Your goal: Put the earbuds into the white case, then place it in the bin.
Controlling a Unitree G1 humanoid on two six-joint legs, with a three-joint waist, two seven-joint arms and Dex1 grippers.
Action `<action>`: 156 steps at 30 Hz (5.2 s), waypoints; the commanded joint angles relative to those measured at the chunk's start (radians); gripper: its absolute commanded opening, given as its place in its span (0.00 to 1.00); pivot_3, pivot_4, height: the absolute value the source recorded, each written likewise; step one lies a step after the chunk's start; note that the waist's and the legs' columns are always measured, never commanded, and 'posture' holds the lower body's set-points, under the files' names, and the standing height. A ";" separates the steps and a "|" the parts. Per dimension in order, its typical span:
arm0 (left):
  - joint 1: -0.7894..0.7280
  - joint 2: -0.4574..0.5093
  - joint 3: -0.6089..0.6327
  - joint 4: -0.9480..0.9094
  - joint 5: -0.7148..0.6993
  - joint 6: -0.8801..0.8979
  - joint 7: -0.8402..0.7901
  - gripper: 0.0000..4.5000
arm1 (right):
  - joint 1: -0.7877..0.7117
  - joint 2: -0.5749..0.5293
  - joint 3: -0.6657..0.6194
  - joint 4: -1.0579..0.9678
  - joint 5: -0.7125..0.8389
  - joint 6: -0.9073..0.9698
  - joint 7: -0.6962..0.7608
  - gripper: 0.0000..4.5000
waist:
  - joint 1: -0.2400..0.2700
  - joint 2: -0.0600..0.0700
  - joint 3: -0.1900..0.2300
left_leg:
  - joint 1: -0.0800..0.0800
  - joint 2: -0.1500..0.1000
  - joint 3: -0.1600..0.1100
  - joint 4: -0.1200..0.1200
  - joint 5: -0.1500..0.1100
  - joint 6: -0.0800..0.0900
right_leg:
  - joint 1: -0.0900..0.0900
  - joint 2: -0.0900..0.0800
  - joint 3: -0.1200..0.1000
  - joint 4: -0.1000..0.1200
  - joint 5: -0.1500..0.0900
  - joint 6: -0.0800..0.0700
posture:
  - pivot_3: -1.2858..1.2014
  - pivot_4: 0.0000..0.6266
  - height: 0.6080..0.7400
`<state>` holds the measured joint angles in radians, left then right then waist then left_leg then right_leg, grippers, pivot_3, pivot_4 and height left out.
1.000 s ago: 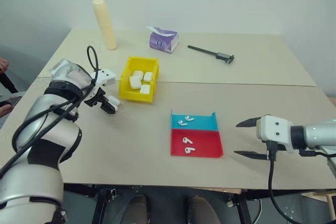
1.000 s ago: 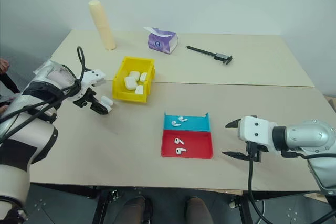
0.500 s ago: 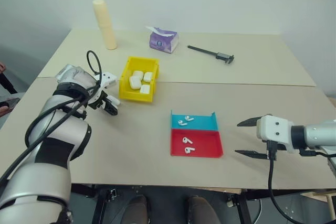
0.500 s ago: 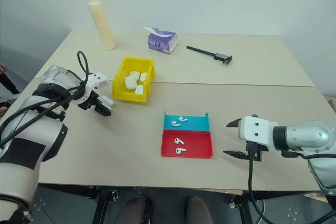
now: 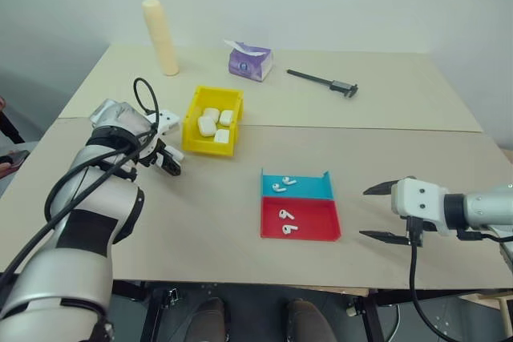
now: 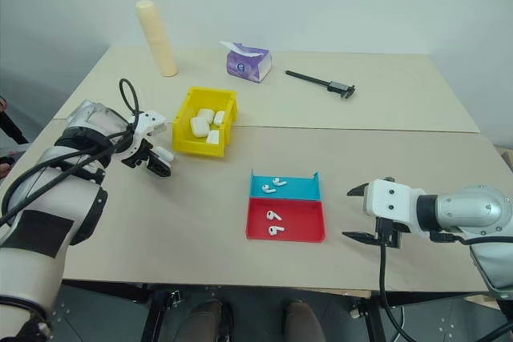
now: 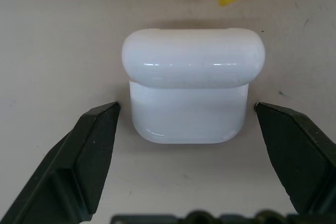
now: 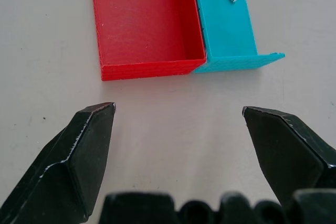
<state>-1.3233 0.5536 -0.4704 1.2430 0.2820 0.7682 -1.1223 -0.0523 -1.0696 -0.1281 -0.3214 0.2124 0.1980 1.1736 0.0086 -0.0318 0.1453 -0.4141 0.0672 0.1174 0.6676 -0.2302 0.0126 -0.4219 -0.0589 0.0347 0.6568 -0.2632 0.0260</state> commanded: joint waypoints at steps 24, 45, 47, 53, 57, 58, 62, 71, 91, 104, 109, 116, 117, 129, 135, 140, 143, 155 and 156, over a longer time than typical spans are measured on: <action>0.429 0.350 0.250 -1.328 -0.130 0.254 -0.272 0.61 | -0.035 -0.060 -0.099 -0.090 0.100 0.060 0.052 1.00 | -0.024 0.002 -0.001 | 0.002 0.002 -0.003 -0.001 0.001 -0.001 | 0.000 0.000 0.003 0.001 0.000 0.000 | 0.52 0.24 1.00; 1.331 -0.227 0.573 -1.687 -0.480 -0.682 0.175 0.61 | -0.696 -0.074 0.567 -0.292 -0.063 0.503 0.190 1.00 | -0.020 0.007 -0.006 | 0.008 0.002 -0.003 -0.001 -0.001 0.002 | 0.002 -0.001 0.007 0.004 -0.001 -0.001 | 0.52 0.24 1.00; 1.355 -0.224 0.566 -1.650 -0.510 -0.757 0.154 0.61 | -0.743 -0.024 0.624 -0.287 -0.094 0.548 0.185 1.00 | -0.020 0.007 -0.006 | 0.008 0.002 -0.003 -0.001 -0.001 0.002 | 0.002 -0.001 0.007 0.004 -0.001 -0.001 | 0.52 0.24 1.00; 1.395 -0.195 0.523 -1.503 -0.461 -0.974 0.170 0.61 | -0.807 0.076 0.727 -0.295 -0.149 0.617 0.173 0.87 | -0.020 0.008 -0.006 | 0.007 0.002 -0.003 -0.001 -0.002 0.002 | 0.001 -0.001 0.006 0.004 -0.001 -0.001 | 0.52 0.24 1.00; 1.421 -0.183 0.518 -1.458 -0.513 -1.027 0.162 0.61 | -0.849 0.118 0.794 -0.285 -0.218 0.648 0.160 0.73 | -0.022 0.008 -0.006 | 0.007 0.002 -0.003 -0.001 -0.002 0.003 | 0.001 -0.001 0.006 0.004 -0.001 -0.002 | 0.52 0.24 1.00; 1.427 -0.179 0.518 -1.443 -0.530 -1.043 0.149 0.61 | -0.859 0.125 0.815 -0.283 -0.236 0.651 0.161 0.73 | -0.022 0.008 -0.006 | 0.007 0.002 -0.002 -0.001 -0.002 0.003 | 0.001 -0.001 0.006 0.005 -0.001 -0.002 | 0.52 0.24 1.00; 1.436 -0.182 0.506 -1.429 -0.549 -1.074 0.163 0.61 | -0.890 0.171 0.892 -0.272 -0.292 0.678 0.159 0.64 | -0.022 0.008 -0.006 | 0.007 0.002 -0.002 -0.001 -0.002 0.003 | 0.000 -0.001 0.006 0.004 -0.001 -0.002 | 0.52 0.24 1.00; 1.430 -0.176 0.466 -1.424 -0.517 -1.107 0.216 0.61 | -0.903 0.253 0.988 -0.247 -0.374 0.727 0.129 0.53 | -0.022 0.008 -0.006 | 0.007 0.002 -0.002 -0.001 -0.002 0.003 | 0.000 -0.001 0.005 0.005 -0.001 -0.002 | 0.52 0.24 1.00; 1.443 -0.151 0.425 -1.444 -0.491 -1.112 0.289 0.61 | -0.870 0.329 1.049 -0.161 -0.454 0.666 0.112 0.53 | -0.024 0.008 -0.007 | 0.007 0.002 -0.002 -0.001 -0.002 0.003 | 0.000 -0.001 0.005 0.005 -0.002 -0.003 | 0.52 0.24 1.00; 1.456 -0.143 0.410 -1.450 -0.476 -1.116 0.317 0.61 | -0.853 0.348 1.051 -0.133 -0.491 0.616 0.120 0.44 | -0.023 0.008 -0.006 | 0.007 0.002 -0.002 -0.002 -0.002 0.003 | 0.000 -0.001 0.004 0.004 -0.002 -0.003 | 0.52 0.24 1.00; 1.462 -0.140 0.407 -1.455 -0.474 -1.115 0.327 0.61 | -0.840 0.347 1.045 -0.135 -0.500 0.602 0.124 0.34 | -0.023 0.008 -0.006 | 0.007 0.002 -0.002 -0.002 -0.002 0.003 | 0.000 -0.001 0.004 0.004 -0.002 -0.003 | 0.52 0.24 1.00; 1.460 -0.139 0.402 -1.450 -0.467 -1.119 0.337 0.61 | -0.830 0.354 1.038 -0.122 -0.525 0.589 0.127 0.34 | -0.023 0.008 -0.006 | 0.007 0.002 -0.002 -0.002 -0.002 0.003 | 0.000 -0.001 0.004 0.004 -0.002 -0.003 | 0.52 0.24 1.00; 1.459 -0.140 0.402 -1.449 -0.466 -1.119 0.338 0.61 | -0.829 0.353 1.038 -0.118 -0.529 0.583 0.126 0.34 | -0.023 0.008 -0.006 | 0.007 0.002 -0.002 -0.002 -0.002 0.003 | 0.000 -0.001 0.004 0.004 -0.002 -0.003 | 0.52 0.24 1.00; 1.452 -0.140 0.399 -1.438 -0.462 -1.127 0.344 0.61 | -0.812 0.357 1.026 -0.116 -0.543 0.573 0.129 0.16 | -0.023 0.008 -0.006 | 0.008 0.002 -0.002 -0.002 -0.002 0.003 | 0.000 -0.001 0.004 0.004 -0.002 -0.003 | 0.52 0.24 1.00; 1.426 -0.127 0.403 -1.455 -0.492 -1.106 0.326 0.61 | -0.787 0.358 0.950 -0.164 -0.520 0.622 0.120 0.16 | -0.023 0.008 -0.006 | 0.008 0.002 -0.002 -0.002 -0.002 0.003 | 0.000 -0.001 0.004 0.004 -0.002 -0.003 | 0.52 0.24 1.00; 1.376 -0.106 0.409 -1.449 -0.528 -1.096 0.296 0.61 | -0.759 0.360 0.829 -0.238 -0.468 0.718 0.098 0.16 | -0.022 0.008 -0.006 | 0.007 0.002 -0.002 -0.003 -0.002 0.003 | 0.000 -0.001 0.004 0.003 -0.002 -0.003 | 0.52 0.24 1.00; 1.343 -0.099 0.410 -1.458 -0.567 -1.074 0.277 0.61 | -0.747 0.365 0.734 -0.287 -0.417 0.787 0.077 0.16 | -0.023 0.008 -0.006 | 0.007 0.002 -0.002 -0.003 -0.002 0.003 | 0.000 -0.001 0.004 0.003 -0.002 -0.003 | 0.52 0.24 1.00; 1.190 -0.033 0.380 -1.603 -0.894 -0.761 0.077 0.61 | -0.562 0.519 -0.032 -0.375 -0.094 0.717 -0.138 0.16 | -0.021 0.007 -0.006 | 0.006 0.001 -0.002 -0.004 -0.002 0.003 | 0.001 -0.001 0.004 0.000 -0.002 -0.003 | 0.52 0.24 1.00; 1.177 -0.026 0.386 -1.602 -0.915 -0.741 0.060 0.61 | -0.540 0.557 -0.083 -0.391 -0.042 0.679 -0.146 0.16 | -0.022 0.008 -0.006 | 0.006 0.002 -0.003 -0.004 -0.002 0.002 | 0.001 0.000 0.004 0.000 -0.002 -0.003 | 0.52 0.24 1.00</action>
<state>-0.1246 0.5167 -0.0976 -0.3210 -0.5845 0.0063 -1.0333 -0.5952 -0.5319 -0.1225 -0.6540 0.0944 0.9516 1.0501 -0.0135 -0.0243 0.1392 -0.4079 0.0690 0.1147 0.6632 -0.2320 0.0149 -0.4208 -0.0585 0.0385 0.6576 -0.2647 0.0233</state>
